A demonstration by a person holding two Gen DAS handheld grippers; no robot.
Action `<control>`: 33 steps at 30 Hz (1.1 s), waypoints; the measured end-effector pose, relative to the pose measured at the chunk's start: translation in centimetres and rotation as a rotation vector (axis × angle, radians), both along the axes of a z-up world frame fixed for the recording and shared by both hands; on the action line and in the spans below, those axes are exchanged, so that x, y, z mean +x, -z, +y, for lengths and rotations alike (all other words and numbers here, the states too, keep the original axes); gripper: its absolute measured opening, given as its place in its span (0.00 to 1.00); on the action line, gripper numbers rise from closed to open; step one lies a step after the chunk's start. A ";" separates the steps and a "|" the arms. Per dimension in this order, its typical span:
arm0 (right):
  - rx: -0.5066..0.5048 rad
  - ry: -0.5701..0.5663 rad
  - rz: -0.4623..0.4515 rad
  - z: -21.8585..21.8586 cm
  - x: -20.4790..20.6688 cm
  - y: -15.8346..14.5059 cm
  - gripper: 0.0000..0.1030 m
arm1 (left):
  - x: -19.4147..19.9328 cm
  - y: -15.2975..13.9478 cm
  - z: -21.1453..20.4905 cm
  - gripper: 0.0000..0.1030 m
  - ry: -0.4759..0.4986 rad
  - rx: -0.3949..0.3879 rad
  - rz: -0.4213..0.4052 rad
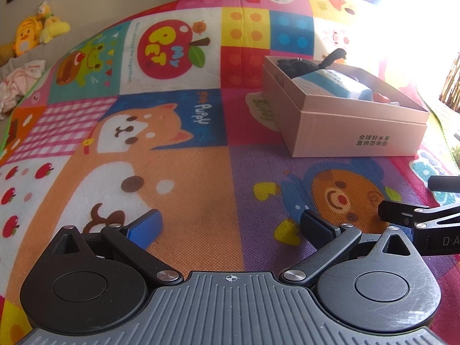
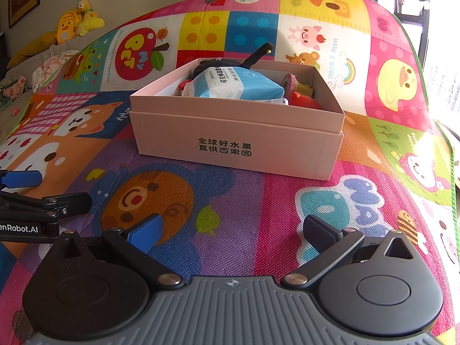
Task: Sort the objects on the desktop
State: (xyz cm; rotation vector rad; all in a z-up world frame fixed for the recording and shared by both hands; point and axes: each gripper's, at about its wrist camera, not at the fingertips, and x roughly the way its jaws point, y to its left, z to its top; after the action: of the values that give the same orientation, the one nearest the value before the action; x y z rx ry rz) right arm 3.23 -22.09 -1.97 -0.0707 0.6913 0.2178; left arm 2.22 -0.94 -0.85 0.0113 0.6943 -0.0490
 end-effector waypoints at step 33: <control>0.000 0.000 0.000 0.0 0.0 0.0 1.00 | -0.6 -0.6 -0.5 1.00 -0.024 0.012 0.062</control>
State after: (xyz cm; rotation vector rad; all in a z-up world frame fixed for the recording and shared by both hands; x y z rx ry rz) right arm 3.25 -22.10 -2.01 -0.0706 0.6914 0.2179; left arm 1.61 -1.48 -0.23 0.0130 0.7570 -0.0216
